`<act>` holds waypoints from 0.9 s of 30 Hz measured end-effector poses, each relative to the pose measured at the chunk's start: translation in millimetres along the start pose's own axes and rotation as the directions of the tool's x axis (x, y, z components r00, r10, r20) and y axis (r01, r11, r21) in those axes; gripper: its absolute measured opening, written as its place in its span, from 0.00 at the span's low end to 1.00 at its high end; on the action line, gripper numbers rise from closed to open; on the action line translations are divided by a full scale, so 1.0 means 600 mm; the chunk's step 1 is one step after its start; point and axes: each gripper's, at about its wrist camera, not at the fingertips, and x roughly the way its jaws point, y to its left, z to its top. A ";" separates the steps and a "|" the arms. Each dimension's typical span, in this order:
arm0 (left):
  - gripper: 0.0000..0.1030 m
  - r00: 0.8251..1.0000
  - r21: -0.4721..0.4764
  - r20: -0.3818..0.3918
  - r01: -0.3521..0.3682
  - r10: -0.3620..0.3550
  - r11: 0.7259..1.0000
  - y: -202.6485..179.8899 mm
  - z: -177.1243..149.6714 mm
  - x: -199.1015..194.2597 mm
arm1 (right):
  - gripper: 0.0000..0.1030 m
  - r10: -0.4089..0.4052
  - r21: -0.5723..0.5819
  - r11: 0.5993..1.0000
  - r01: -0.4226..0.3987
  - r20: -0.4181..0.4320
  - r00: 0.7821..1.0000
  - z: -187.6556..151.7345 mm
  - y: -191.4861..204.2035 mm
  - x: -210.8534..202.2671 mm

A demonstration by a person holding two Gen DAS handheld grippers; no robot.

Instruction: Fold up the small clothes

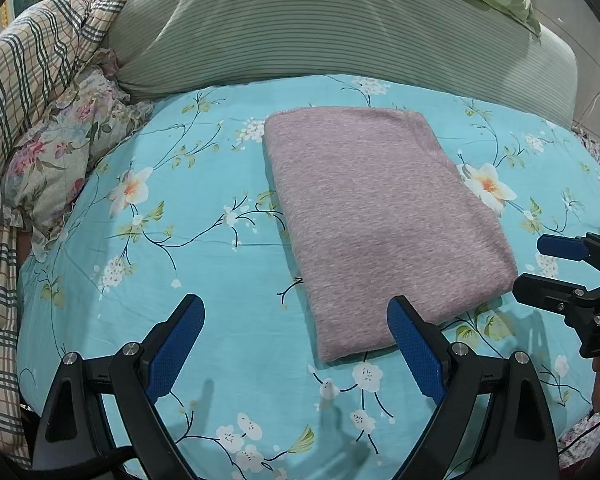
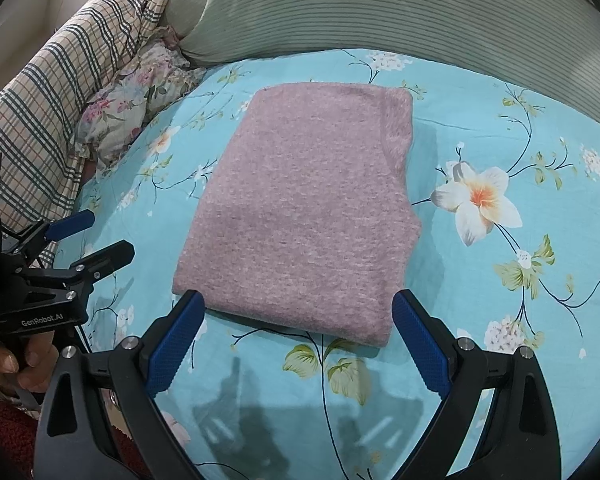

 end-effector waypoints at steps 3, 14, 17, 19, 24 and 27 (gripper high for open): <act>0.91 1.000 -0.001 0.000 -0.002 0.002 1.000 -0.002 0.000 0.000 | 0.92 0.001 0.000 1.000 -0.001 0.001 1.000 0.000 0.000 0.000; 0.91 1.000 -0.008 0.002 -0.005 0.005 1.000 -0.003 0.001 -0.001 | 0.92 0.003 -0.002 1.000 -0.003 0.004 1.000 0.001 0.004 -0.003; 0.91 1.000 -0.009 0.001 -0.005 0.005 1.000 -0.002 0.002 -0.001 | 0.92 0.004 -0.001 1.000 -0.004 0.002 1.000 0.002 0.004 -0.002; 0.91 1.000 -0.008 0.002 -0.005 0.005 1.000 -0.002 0.002 -0.001 | 0.92 0.004 -0.002 1.000 -0.004 0.002 1.000 0.003 0.003 -0.002; 0.91 1.000 -0.009 0.002 -0.005 0.005 1.000 -0.001 0.002 -0.001 | 0.92 0.005 -0.002 1.000 -0.005 0.002 1.000 0.003 0.003 -0.002; 0.91 1.000 -0.011 0.001 -0.004 0.004 1.000 -0.001 0.002 -0.001 | 0.92 0.005 -0.002 1.000 -0.005 0.002 1.000 0.003 0.002 -0.001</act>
